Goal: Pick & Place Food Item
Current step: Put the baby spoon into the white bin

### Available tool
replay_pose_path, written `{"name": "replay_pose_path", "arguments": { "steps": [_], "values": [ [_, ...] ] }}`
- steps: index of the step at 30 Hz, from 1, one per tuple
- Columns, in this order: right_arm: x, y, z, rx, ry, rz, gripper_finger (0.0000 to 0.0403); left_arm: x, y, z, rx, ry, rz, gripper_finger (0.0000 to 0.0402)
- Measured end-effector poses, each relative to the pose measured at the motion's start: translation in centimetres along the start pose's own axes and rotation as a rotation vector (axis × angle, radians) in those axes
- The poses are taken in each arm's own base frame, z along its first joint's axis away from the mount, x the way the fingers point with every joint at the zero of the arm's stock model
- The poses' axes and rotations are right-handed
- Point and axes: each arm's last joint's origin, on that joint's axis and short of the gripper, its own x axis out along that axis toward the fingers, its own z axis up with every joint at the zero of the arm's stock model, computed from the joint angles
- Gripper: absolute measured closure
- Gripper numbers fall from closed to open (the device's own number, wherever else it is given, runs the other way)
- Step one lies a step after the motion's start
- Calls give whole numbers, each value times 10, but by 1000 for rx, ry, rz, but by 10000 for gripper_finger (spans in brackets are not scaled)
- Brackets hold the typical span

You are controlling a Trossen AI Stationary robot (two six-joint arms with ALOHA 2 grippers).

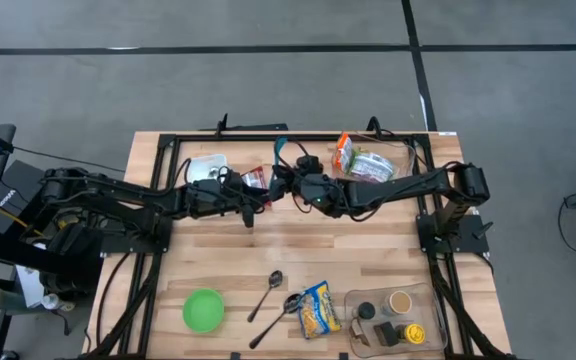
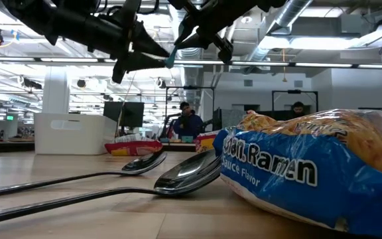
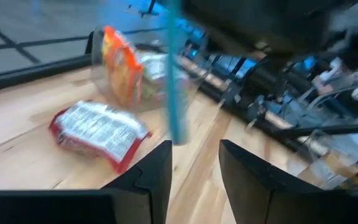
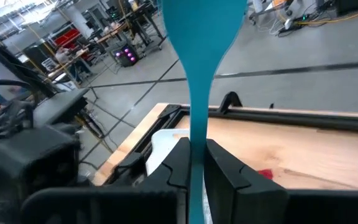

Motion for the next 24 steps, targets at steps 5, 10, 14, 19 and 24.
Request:
{"name": "replay_pose_path", "arguments": {
  "steps": [5,10,14,19,24],
  "values": [
    [-1,0,0,-4,10,2,383,0,3,-1,4,12,25,261],
    [-2,0,-2,-14,16,-7,384,1,6,-1,6,19,38,248],
    [-2,0,-2,-15,18,-4,384,1,5,2,-1,3,22,240],
    [-2,0,-2,-15,18,-5,384,1,3,4,-11,-24,0,233],
    [-2,0,-2,-15,23,1,384,5,4,1,-9,-15,5,235]
  ]
}}
